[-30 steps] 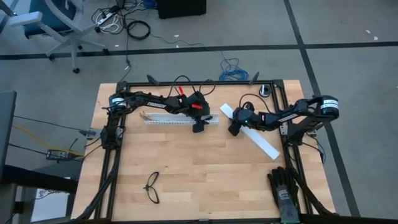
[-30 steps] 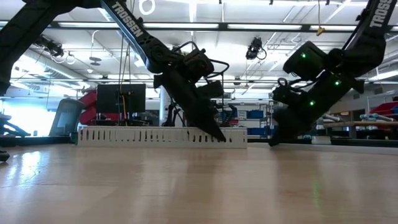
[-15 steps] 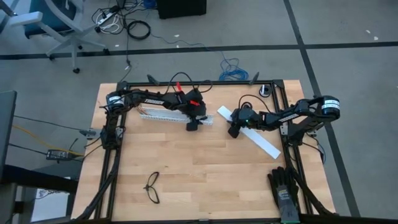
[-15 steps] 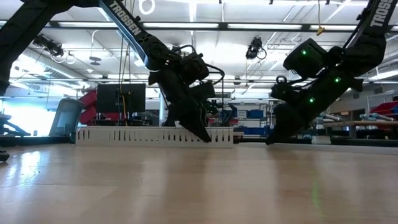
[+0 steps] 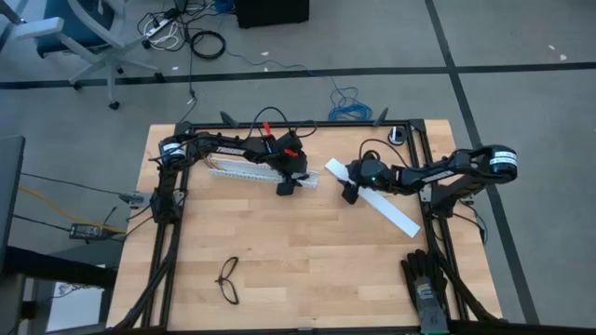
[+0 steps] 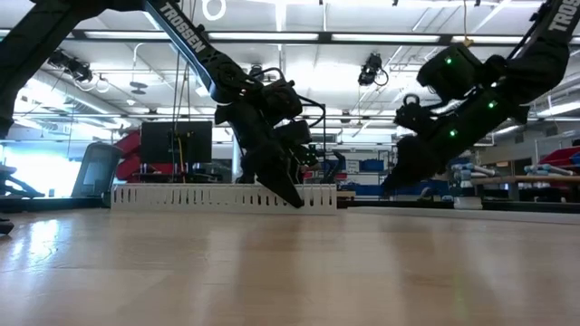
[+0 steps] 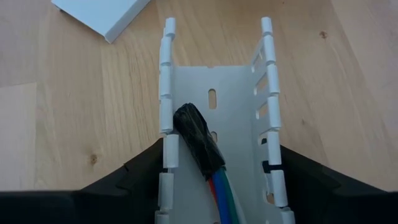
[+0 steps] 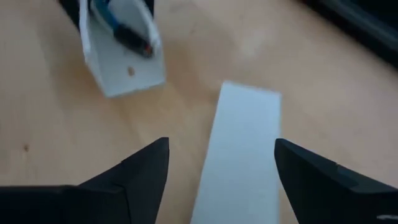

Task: Ziptie cables
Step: Close the white cable duct lid

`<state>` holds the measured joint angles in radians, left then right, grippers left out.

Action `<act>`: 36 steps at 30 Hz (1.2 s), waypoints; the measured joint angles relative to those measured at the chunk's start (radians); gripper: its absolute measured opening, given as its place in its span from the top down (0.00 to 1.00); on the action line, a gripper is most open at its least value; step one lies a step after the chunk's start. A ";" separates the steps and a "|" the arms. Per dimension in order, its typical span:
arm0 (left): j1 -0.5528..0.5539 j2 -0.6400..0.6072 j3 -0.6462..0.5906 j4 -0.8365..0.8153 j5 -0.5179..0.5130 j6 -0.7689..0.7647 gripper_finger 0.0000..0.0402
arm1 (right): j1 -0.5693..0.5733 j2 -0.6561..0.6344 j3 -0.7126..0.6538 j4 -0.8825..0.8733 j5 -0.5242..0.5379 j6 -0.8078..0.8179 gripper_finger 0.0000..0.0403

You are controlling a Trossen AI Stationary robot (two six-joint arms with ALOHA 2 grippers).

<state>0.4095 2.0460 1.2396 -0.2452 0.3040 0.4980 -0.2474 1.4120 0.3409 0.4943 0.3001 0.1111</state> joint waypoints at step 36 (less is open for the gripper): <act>-0.001 0.001 -0.001 0.005 0.008 -0.011 0.37 | -0.059 0.008 0.005 -0.265 -0.060 0.197 0.34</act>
<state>0.4088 2.0472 1.2385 -0.2398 0.3124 0.4866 -0.3061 1.4200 0.3454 0.2297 0.2406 0.3085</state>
